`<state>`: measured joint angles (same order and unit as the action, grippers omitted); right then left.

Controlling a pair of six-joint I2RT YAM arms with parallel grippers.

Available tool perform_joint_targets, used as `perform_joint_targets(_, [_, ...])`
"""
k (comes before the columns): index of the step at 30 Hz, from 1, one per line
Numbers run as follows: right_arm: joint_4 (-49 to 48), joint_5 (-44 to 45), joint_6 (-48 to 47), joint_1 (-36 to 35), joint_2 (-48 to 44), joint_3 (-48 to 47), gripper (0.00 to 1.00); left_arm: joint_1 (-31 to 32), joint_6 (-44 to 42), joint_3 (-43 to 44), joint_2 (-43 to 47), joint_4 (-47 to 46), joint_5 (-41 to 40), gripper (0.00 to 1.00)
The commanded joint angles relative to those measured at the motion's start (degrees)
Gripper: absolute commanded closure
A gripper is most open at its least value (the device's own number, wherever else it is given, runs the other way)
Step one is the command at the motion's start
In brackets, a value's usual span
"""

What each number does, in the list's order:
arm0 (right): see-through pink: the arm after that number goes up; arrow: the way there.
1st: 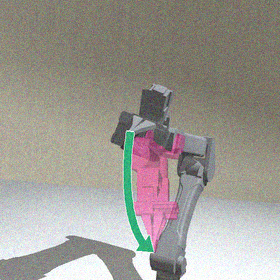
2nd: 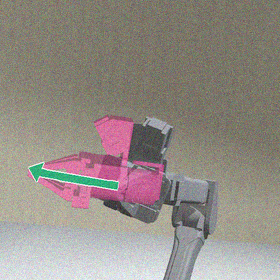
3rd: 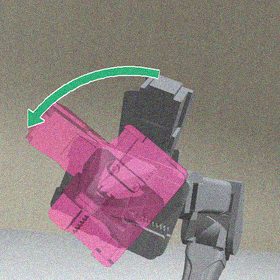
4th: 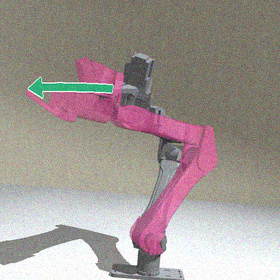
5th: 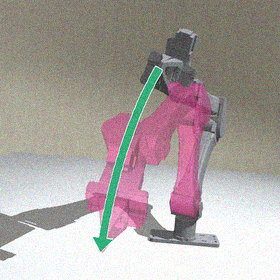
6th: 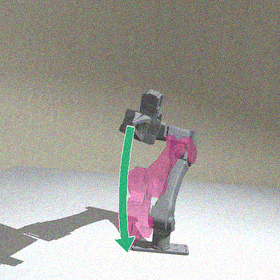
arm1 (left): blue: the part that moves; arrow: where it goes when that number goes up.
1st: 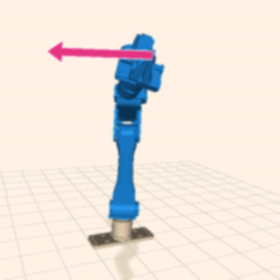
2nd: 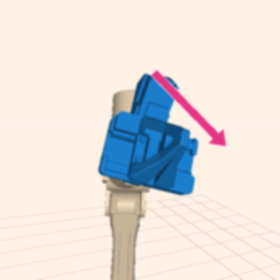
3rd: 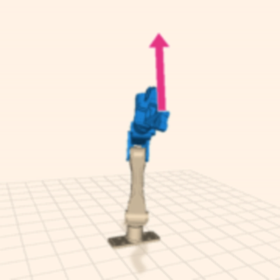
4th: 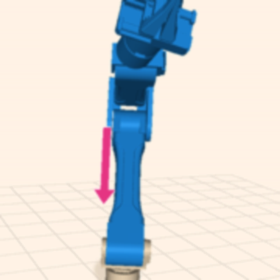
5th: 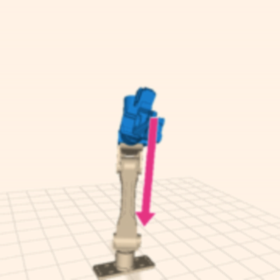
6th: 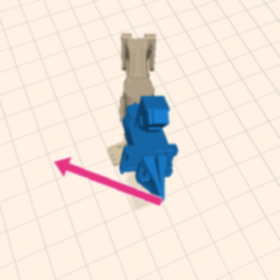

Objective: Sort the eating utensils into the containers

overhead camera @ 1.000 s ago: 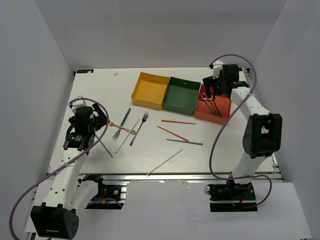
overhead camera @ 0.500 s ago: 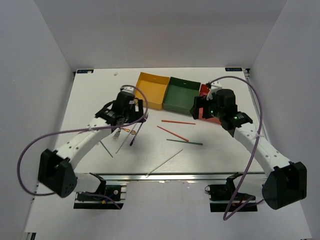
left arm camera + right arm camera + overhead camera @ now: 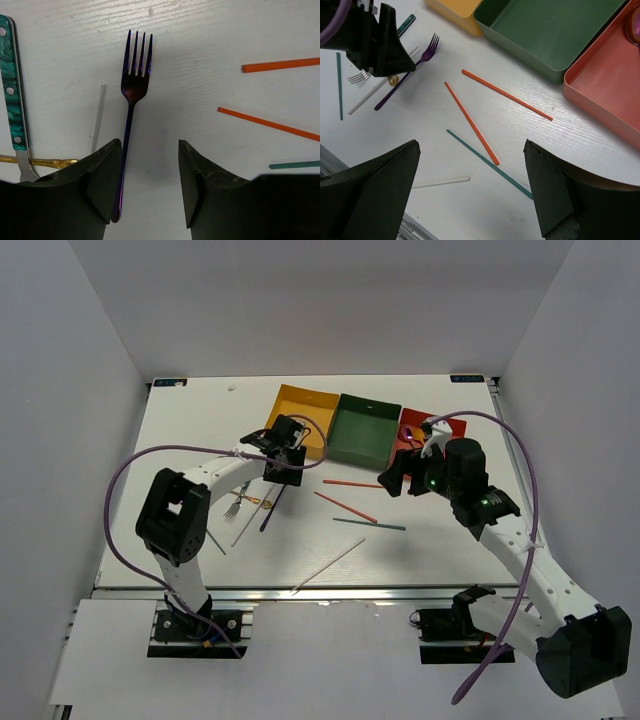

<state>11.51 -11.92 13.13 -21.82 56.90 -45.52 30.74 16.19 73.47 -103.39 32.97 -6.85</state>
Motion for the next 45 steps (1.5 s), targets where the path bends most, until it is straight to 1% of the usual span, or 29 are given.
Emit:
perform_joint_targets(1, [-1.8,-2.6,0.3,0.0,-2.2,0.3,0.11,-0.2,-1.2,2.2,0.9,0.6,-0.4,0.41])
perform_joint_targets(10, [-1.7,-4.4,0.2,-0.1,-4.1,0.9,0.11,-0.2,-1.9,1.8,-2.4,0.7,-0.1,0.43])
perform_joint_targets(11, [-1.8,-4.6,0.2,-0.1,-4.3,1.0,0.11,-0.2,-2.0,1.6,-2.6,0.6,0.3,0.45])
perform_joint_targets(13, [-1.8,-5.2,0.3,-0.1,-4.5,1.0,0.11,-0.2,-2.0,1.3,-3.3,0.6,0.3,0.45])
perform_joint_targets(14, [-1.8,-5.5,0.3,-0.1,-4.6,1.0,0.11,-0.2,-1.9,1.1,-3.7,0.4,0.3,0.48])
perform_joint_targets(19, [-2.3,-5.9,0.3,-0.1,-4.9,1.2,0.11,-0.5,-1.9,-0.3,-4.4,-0.1,-1.0,0.48])
perform_joint_targets(27, [-3.4,-6.5,0.9,-0.1,-4.8,1.5,0.11,-1.2,-2.2,-1.0,-6.6,-0.7,0.6,0.48])
perform_joint_targets(28, [-3.4,-6.6,0.9,-0.1,-4.8,1.4,0.11,-1.2,-2.2,-0.9,-6.9,-0.6,1.2,0.50])
perform_joint_targets(31, [-3.2,-6.4,0.9,-0.3,-5.0,1.4,0.11,-1.2,-2.3,-1.2,-7.2,-0.9,2.5,0.59])
perform_joint_targets(32, [-3.2,-5.9,0.9,-0.3,-5.3,1.3,0.11,-1.2,-2.1,-1.5,-7.1,-1.2,2.7,0.60])
perform_joint_targets(33, [-3.0,-5.7,0.9,-0.3,-5.5,1.3,0.10,-1.2,-1.9,-1.8,-7.0,-1.3,2.9,0.64])
perform_joint_targets(37, [-2.7,-4.8,1.1,-0.3,-6.5,1.0,0.11,-0.6,-0.2,-3.1,-7.0,-2.4,4.0,0.87])
perform_joint_targets(38, [-2.6,-4.4,1.2,-0.4,-7.0,1.0,0.11,-0.3,0.5,-3.5,-6.7,-3.0,3.6,0.90])
perform_joint_targets(40, [-2.4,-4.3,1.2,-0.3,-7.6,0.9,0.11,0.3,1.9,-4.2,-6.8,-3.3,3.7,1.00])
perform_joint_targets(43, [-1.2,-3.5,1.1,-0.4,-8.3,-0.1,0.11,1.5,3.7,-3.5,-6.8,-1.4,3.6,1.00])
perform_joint_targets(45, [-0.8,-3.0,1.0,-0.4,-8.8,-0.4,0.11,3.0,4.4,-2.5,-5.0,0.3,2.2,1.00])
